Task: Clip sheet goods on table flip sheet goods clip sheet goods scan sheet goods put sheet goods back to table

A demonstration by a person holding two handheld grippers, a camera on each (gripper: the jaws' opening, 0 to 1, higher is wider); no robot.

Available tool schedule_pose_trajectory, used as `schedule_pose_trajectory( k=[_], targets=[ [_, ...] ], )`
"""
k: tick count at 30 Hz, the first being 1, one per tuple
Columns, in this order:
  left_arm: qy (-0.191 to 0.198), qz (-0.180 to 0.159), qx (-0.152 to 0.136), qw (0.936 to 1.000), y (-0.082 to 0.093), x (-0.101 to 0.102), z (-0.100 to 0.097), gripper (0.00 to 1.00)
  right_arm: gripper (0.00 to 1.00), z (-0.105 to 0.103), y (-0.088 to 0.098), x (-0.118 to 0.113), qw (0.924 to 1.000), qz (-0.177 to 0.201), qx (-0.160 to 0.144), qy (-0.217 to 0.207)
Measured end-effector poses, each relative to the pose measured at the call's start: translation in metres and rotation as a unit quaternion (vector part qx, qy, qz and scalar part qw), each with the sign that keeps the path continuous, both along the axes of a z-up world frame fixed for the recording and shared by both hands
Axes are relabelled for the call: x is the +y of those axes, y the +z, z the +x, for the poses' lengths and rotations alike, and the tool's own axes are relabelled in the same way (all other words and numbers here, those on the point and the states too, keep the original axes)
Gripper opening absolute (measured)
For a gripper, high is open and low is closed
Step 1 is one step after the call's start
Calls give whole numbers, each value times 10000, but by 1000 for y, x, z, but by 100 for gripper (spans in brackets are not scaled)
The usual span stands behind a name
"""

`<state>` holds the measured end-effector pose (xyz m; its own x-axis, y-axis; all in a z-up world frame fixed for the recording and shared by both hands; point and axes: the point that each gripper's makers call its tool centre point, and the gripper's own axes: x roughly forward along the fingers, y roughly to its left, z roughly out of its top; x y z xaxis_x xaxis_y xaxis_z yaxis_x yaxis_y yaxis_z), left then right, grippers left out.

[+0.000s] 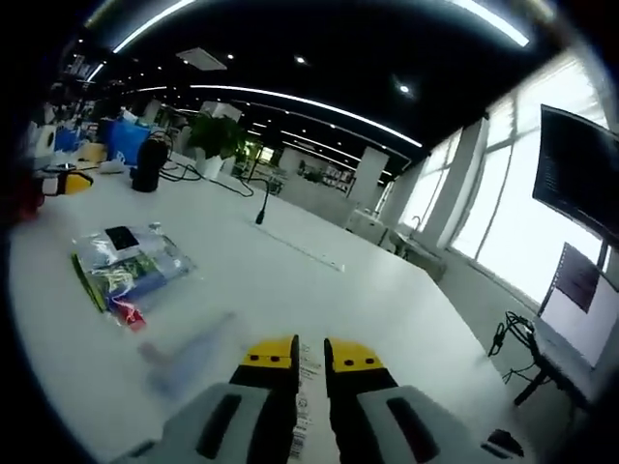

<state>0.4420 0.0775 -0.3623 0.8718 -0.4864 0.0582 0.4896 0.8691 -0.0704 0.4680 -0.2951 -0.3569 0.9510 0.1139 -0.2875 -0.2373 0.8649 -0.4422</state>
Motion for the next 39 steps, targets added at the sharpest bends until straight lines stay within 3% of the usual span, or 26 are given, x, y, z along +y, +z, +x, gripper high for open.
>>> schedule_pose_trajectory(
  k=[5, 12, 18, 30, 39],
  targets=[
    [-11, 26, 11, 10000, -1, -1, 0, 2, 8, 9, -1, -4, 9991, -307, 240, 164],
    [-17, 70, 40, 10000, -3, -2, 1, 2, 9, 24, -6, -12, 9967, -261, 677, 355],
    [5, 70, 66, 10000, -4, -2, 2, 2, 10, 31, -16, -10, 9929, -466, 955, 534],
    [-15, 97, 68, 9999, -4, -3, 2, 2, 13, 40, -33, -14, 9820, -176, 1682, 843],
    [-60, 114, 63, 9999, -4, -5, 2, 2, 17, 50, -37, -14, 9748, -66, 2013, 955]
  ],
)
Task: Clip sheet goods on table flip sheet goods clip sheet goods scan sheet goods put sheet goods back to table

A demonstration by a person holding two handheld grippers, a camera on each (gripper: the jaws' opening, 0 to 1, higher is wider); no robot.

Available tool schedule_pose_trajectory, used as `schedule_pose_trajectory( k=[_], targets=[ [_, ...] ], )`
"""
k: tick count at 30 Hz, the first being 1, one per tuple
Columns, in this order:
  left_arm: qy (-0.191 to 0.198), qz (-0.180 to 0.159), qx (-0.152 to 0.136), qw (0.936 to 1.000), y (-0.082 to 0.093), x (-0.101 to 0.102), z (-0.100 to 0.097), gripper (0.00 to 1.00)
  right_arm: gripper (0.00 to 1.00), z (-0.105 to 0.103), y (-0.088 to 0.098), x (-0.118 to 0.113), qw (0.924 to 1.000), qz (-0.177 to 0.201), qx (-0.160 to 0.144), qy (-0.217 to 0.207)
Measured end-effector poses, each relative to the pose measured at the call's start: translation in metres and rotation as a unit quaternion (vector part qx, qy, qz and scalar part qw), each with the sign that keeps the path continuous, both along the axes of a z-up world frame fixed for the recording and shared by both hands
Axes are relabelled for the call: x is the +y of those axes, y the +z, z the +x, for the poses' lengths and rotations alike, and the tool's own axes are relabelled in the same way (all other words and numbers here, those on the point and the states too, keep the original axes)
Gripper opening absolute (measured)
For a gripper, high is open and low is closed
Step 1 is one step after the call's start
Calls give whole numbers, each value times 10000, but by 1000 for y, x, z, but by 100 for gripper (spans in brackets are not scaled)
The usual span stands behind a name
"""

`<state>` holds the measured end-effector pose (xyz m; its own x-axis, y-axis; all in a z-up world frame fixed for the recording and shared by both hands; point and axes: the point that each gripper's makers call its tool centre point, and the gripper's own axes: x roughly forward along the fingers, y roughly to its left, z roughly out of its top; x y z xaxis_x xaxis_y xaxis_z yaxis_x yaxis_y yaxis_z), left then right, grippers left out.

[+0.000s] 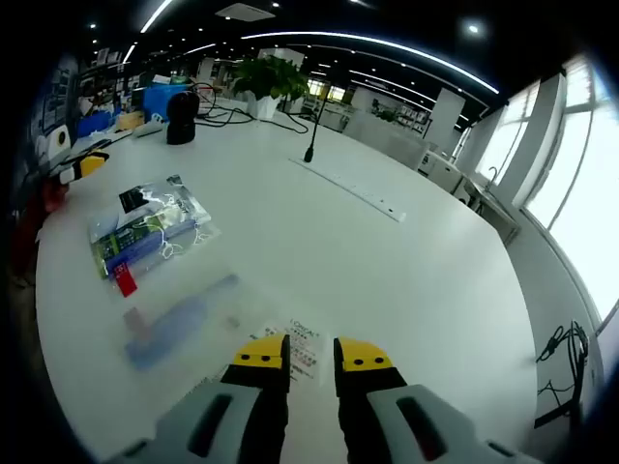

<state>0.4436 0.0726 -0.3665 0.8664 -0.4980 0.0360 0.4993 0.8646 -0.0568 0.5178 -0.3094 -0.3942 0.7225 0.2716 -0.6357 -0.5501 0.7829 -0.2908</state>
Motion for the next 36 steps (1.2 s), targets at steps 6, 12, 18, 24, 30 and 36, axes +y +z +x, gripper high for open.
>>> schedule_pose_trajectory(
  k=[6, 12, 18, 24, 30, 36],
  targets=[
    [9, 3, -8, 10000, 0, 1, 0, 2, 20, 2, -10, -1, 9995, 63, 299, 57],
    [18, 12, -5, 10000, 0, 1, 0, 2, 24, 3, -20, 8, 9972, 399, 626, 116],
    [15, 12, -4, 10000, 0, 1, 0, 2, 28, 5, -31, 11, 9950, 515, 847, 106],
    [-2, 24, 0, 10000, 0, 0, -1, 2, 29, 5, -39, 11, 9932, 638, 978, 39],
    [-30, 72, 25, 10000, -2, -2, -1, 2, 32, 7, -42, 7, 9908, 853, 1049, 10],
    [-9, 88, 34, 10000, -3, -2, 0, 2, 32, 9, -42, 6, 9905, 830, 1093, -2]
  ],
)
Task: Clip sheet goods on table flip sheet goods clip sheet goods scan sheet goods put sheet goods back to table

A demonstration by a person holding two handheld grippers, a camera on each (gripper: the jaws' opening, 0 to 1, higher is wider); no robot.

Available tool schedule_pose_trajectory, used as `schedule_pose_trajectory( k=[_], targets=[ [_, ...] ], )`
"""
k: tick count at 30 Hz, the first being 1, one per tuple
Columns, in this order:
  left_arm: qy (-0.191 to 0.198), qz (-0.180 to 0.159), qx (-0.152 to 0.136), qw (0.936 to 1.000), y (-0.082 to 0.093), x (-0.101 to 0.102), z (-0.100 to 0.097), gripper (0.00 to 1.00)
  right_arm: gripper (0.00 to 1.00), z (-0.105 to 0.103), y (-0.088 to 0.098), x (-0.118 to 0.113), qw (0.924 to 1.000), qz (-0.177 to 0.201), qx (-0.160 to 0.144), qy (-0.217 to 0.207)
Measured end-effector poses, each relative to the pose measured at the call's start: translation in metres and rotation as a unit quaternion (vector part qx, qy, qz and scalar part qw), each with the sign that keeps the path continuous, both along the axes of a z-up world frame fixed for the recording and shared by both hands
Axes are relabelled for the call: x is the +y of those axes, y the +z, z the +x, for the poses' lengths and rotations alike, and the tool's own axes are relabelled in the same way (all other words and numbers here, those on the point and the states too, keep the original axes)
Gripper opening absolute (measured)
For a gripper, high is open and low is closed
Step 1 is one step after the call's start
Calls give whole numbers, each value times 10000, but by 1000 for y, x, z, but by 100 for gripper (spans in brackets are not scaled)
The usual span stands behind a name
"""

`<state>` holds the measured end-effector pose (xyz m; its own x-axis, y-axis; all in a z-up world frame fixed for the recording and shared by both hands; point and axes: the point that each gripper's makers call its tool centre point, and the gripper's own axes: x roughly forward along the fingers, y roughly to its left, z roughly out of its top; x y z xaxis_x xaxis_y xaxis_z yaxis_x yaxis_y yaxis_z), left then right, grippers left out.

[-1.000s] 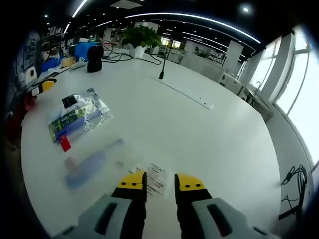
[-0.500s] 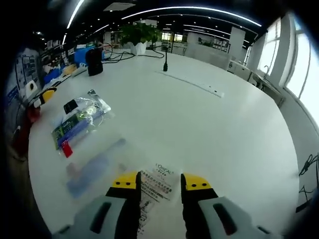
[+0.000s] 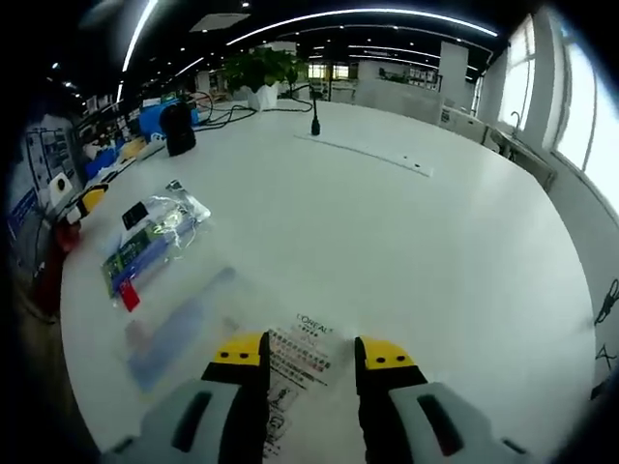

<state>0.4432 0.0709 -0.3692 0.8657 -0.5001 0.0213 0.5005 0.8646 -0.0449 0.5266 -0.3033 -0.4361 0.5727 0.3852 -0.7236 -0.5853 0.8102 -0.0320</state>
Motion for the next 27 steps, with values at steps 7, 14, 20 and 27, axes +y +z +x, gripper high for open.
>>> schedule_pose_trajectory(
  k=[7, 14, 20, 27],
  targets=[
    [2, 28, 7, 10000, -1, -1, 0, 2, 41, 1, -1, -6, 9999, 8, -10, -107],
    [18, 32, -3, 10000, -1, 0, 0, 2, 35, -2, -1, 1, 10000, 79, -37, 1],
    [8, 2, -3, 10000, 0, 0, -1, 2, 29, -1, 0, 1, 9999, 52, -68, 55],
    [7, 11, -19, 10000, 0, -1, -2, 2, 23, -5, 2, 8, 9994, -91, -241, 219]
  ],
)
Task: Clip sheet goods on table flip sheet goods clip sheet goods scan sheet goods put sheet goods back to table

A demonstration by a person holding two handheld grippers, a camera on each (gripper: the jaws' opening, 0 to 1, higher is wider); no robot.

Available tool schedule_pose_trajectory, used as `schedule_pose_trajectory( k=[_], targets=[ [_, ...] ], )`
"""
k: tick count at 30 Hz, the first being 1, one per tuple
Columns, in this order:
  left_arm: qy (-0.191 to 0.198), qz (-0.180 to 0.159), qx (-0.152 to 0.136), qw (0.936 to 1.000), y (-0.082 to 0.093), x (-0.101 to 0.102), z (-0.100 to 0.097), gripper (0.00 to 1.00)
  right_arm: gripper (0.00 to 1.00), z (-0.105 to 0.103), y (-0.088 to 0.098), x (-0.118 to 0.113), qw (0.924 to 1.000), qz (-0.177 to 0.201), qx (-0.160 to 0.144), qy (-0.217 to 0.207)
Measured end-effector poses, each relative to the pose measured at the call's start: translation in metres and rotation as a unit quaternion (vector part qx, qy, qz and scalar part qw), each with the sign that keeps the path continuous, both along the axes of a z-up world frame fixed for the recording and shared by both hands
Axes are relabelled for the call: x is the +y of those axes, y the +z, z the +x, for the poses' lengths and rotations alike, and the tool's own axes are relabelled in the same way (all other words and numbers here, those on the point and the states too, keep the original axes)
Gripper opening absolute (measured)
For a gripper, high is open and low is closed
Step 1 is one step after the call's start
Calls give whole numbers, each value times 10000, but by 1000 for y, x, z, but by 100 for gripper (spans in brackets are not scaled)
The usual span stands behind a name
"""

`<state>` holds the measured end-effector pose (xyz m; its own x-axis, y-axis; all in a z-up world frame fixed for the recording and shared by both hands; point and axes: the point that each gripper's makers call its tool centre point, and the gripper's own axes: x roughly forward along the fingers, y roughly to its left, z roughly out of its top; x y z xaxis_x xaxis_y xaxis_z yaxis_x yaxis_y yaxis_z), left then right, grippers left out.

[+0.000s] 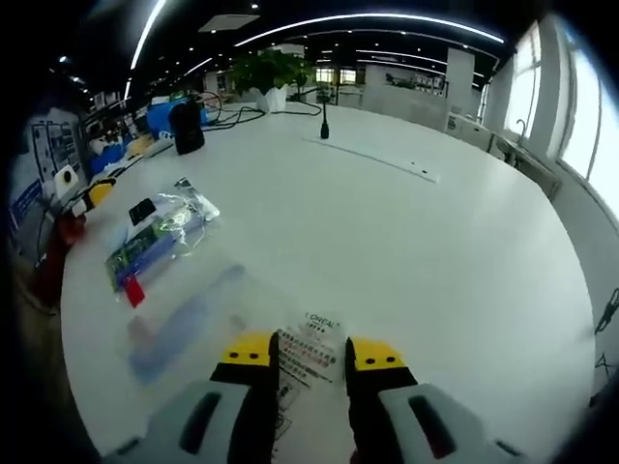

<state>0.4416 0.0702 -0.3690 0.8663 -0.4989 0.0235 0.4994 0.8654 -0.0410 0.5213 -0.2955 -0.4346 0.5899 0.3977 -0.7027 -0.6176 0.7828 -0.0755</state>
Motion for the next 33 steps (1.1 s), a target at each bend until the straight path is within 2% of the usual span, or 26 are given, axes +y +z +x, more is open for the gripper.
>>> schedule_pose_trajectory(
  k=[2, 4, 6, 7, 13, 17, 25, 30, 33],
  targets=[
    [6, -1, -5, 10000, 0, 0, 0, 2, 20, 1, 3, 0, 9994, -239, -222, 124],
    [5, -2, 3, 10000, 0, 0, 0, 2, 17, 1, 3, -1, 9986, -404, -294, 165],
    [6, 2, 0, 10000, 0, 0, 0, 2, 7, 3, 3, -7, 9949, -872, -464, 220],
    [4, 2, 1, 10000, 0, 0, 0, 2, 6, 2, 4, 0, 9951, -805, -490, 292],
    [3, 4, -2, 10000, 0, 0, -1, 2, 2, 1, 4, 2, 9908, -1122, -654, 370],
    [-1, 9, -5, 10000, 0, 0, -2, 2, 1, 1, 4, 2, 9909, -1093, -696, 372],
    [9, 0, 5, 10000, 0, 0, -1, 2, 0, 4, 5, 2, 9884, -1265, -722, 419],
    [0, 17, 0, 10000, 0, 0, 1, 2, 0, 3, 9, -2, 9908, -1144, -675, 256],
    [-5, 19, -14, 10000, 1, 0, 2, 2, 0, 3, 18, -5, 9928, -956, -725, 47]
  ],
)
